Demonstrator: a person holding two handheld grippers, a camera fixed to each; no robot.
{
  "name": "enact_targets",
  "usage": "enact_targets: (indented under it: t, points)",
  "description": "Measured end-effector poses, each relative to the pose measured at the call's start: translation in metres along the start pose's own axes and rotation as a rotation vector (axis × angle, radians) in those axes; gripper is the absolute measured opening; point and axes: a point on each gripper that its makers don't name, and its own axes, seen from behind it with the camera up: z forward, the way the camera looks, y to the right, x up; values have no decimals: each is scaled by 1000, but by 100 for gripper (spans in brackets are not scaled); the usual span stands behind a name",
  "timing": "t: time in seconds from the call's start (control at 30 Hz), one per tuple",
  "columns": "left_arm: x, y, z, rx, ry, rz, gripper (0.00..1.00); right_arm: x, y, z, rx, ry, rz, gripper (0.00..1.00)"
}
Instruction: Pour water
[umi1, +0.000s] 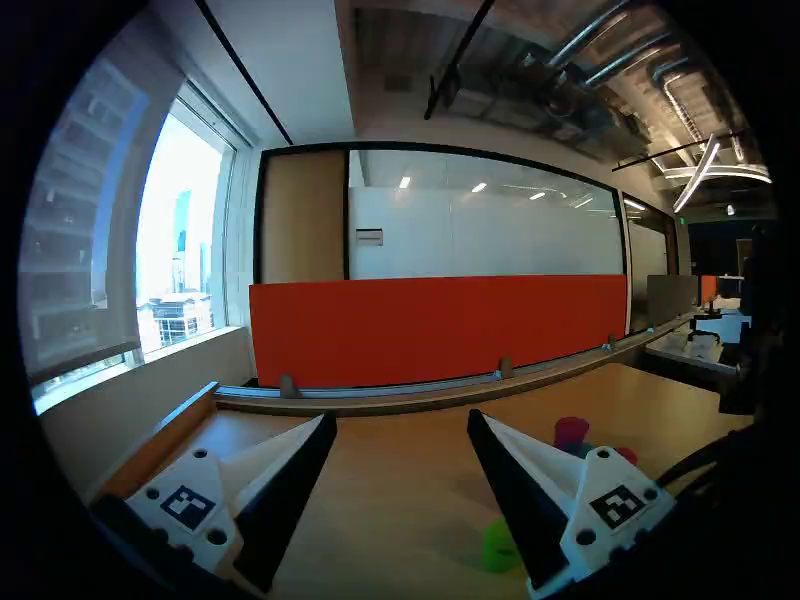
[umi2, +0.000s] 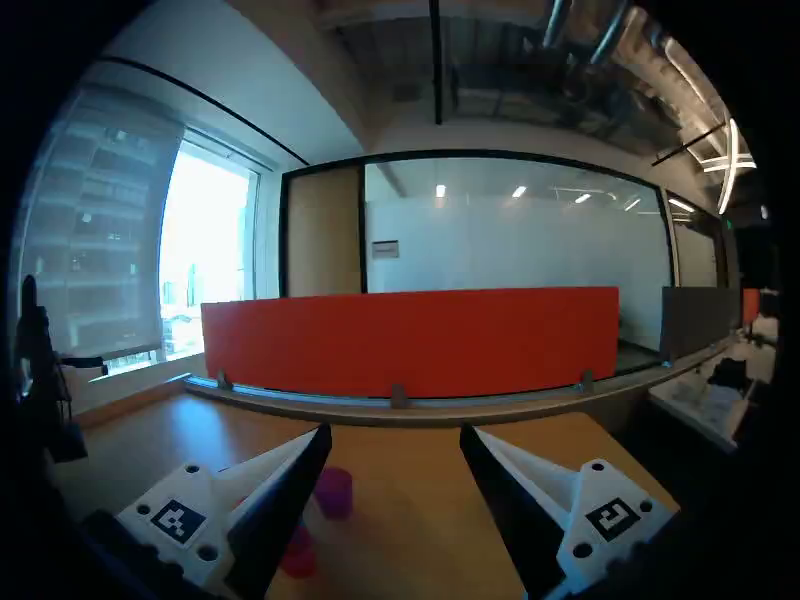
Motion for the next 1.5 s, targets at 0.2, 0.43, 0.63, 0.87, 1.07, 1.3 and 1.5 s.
enact_targets:
  t: [0.2, 0.43, 0.63, 0.87, 1.07, 1.3, 1.5]
  points:
    - [17, 9, 1, -49, -2, -9, 97, 12, -5, 7, 38, -26, -3, 99]
    - [19, 18, 6, -107, -11, -16, 97, 14, -28, 13, 126, -44, -17, 99]
    - [15, 26, 10, -159, -25, 6, 97, 18, -53, 13, 244, -53, -18, 99]
    - [12, 46, 11, -251, -38, -1, 97, 29, -79, 12, 390, -49, -26, 99]
    - [13, 58, 10, -322, -44, 3, 97, 37, -92, 14, 475, -61, -27, 99]
    - [11, 72, 9, -402, -65, 10, 98, 37, -104, 18, 532, -70, -108, 99]
    - [-1, 79, 10, -455, -115, 18, 98, 23, -113, 25, 567, -127, -170, 99]
